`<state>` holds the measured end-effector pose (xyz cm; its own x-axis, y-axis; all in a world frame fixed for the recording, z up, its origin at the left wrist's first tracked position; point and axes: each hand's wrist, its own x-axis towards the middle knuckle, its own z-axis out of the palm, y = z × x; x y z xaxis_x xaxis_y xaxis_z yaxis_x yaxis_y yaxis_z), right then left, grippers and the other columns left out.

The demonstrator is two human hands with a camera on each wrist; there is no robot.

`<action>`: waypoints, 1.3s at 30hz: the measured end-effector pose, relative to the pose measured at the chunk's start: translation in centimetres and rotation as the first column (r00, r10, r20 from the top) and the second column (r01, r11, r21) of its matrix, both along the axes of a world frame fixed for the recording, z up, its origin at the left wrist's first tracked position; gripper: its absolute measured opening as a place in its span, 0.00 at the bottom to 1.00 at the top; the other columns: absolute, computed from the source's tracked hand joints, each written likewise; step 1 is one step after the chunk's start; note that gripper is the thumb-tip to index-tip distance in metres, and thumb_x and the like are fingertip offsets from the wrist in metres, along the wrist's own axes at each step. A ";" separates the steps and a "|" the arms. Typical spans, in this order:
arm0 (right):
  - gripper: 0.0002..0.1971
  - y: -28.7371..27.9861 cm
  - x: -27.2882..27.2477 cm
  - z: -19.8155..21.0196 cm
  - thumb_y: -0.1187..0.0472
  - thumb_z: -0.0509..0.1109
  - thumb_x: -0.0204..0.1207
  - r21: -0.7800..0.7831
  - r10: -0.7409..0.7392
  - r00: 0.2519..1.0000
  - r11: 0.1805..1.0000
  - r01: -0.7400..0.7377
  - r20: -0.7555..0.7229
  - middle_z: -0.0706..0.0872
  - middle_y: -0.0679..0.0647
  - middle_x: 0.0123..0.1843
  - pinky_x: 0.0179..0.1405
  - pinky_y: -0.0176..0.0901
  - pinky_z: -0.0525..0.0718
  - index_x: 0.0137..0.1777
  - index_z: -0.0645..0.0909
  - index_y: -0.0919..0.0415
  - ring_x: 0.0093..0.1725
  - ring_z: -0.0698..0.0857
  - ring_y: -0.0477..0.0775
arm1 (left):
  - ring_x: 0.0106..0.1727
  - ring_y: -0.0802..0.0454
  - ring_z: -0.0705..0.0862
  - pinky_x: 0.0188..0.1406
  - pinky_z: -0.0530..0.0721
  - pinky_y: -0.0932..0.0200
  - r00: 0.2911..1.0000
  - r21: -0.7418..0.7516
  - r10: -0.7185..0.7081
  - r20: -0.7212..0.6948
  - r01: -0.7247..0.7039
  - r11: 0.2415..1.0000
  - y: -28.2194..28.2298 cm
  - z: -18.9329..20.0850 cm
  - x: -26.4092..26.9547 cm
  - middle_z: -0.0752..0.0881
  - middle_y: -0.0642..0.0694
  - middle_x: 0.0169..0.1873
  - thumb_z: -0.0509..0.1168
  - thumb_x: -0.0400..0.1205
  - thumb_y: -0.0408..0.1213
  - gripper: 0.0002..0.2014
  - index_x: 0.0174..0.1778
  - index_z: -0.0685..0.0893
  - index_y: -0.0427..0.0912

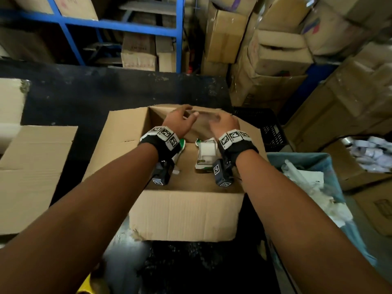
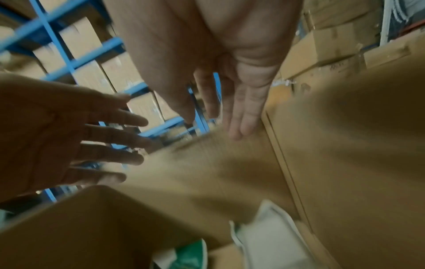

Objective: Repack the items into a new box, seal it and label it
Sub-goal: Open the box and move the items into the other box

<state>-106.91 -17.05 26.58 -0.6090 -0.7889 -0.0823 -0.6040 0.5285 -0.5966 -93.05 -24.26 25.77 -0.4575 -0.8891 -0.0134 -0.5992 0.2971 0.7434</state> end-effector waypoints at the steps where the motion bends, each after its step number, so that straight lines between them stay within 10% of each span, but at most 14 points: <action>1: 0.15 0.7 0.2 1.1 0.59 0.64 0.78 -0.057 -0.007 1.000 0.998 0.007 -0.004 0.85 0.61 0.63 0.60 0.45 0.79 0.63 0.83 0.58 0.63 0.82 0.64 | 0.58 0.48 0.83 0.55 0.78 0.57 0.999 -0.013 -0.017 -0.039 0.017 1.000 0.7 1.2 0.5 0.85 0.44 0.57 0.60 0.82 0.52 0.21 0.68 0.77 0.46; 12: 0.16 15.1 7.2 4.4 0.57 0.73 0.74 -0.317 0.157 0.980 0.942 -0.112 0.120 0.89 0.50 0.55 0.59 0.39 0.82 0.62 0.85 0.54 0.54 0.86 0.47 | 0.54 0.50 0.86 0.61 0.83 0.52 0.920 -0.033 -0.093 -0.380 0.087 0.996 14.8 3.9 11.1 0.88 0.45 0.52 0.67 0.79 0.46 0.15 0.59 0.83 0.46; 18: 0.14 25.8 12.6 1.4 0.56 0.75 0.72 -0.255 0.168 0.978 0.958 -0.131 0.128 0.89 0.50 0.47 0.51 0.35 0.82 0.58 0.87 0.54 0.47 0.86 0.46 | 0.41 0.66 0.82 0.47 0.80 0.71 0.912 0.070 -0.126 -0.389 0.166 0.984 24.7 -0.4 17.8 0.85 0.48 0.45 0.69 0.79 0.42 0.13 0.58 0.82 0.47; 22: 0.24 31.7 14.6 -2.6 0.47 0.76 0.71 0.009 0.267 0.954 0.963 -0.271 0.139 0.86 0.50 0.62 0.60 0.39 0.79 0.67 0.83 0.52 0.62 0.83 0.49 | 0.58 0.52 0.84 0.63 0.81 0.50 0.978 0.060 -0.149 -0.146 0.159 0.986 30.7 -7.3 22.9 0.84 0.47 0.60 0.64 0.70 0.70 0.34 0.66 0.79 0.54; 26: 0.43 34.2 14.2 -7.5 0.30 0.73 0.64 0.305 0.461 0.881 0.828 -0.471 0.109 0.53 0.47 0.85 0.79 0.64 0.62 0.79 0.63 0.36 0.84 0.52 0.56 | 0.82 0.43 0.59 0.76 0.64 0.34 0.945 0.050 -0.263 0.196 0.258 0.965 34.9 -12.4 26.0 0.55 0.48 0.83 0.51 0.55 0.86 0.55 0.79 0.55 0.68; 31: 0.58 34.6 12.8 -11.8 0.26 0.75 0.55 0.462 0.567 0.819 0.706 -0.537 0.085 0.24 0.44 0.83 0.79 0.74 0.55 0.79 0.39 0.27 0.84 0.31 0.58 | 0.81 0.44 0.29 0.70 0.46 0.19 0.818 0.121 -0.391 0.422 0.376 0.919 36.7 -14.9 24.1 0.19 0.54 0.76 0.63 0.50 0.81 0.63 0.73 0.28 0.75; 39: 0.56 35.1 11.7 -16.2 0.22 0.69 0.57 0.426 0.595 0.795 0.753 -0.502 -0.115 0.54 0.51 0.86 0.75 0.64 0.69 0.82 0.44 0.34 0.82 0.58 0.62 | 0.81 0.34 0.57 0.78 0.58 0.40 0.913 0.073 -0.208 0.350 0.195 0.978 38.9 -18.3 20.5 0.55 0.34 0.81 0.77 0.62 0.62 0.57 0.82 0.50 0.57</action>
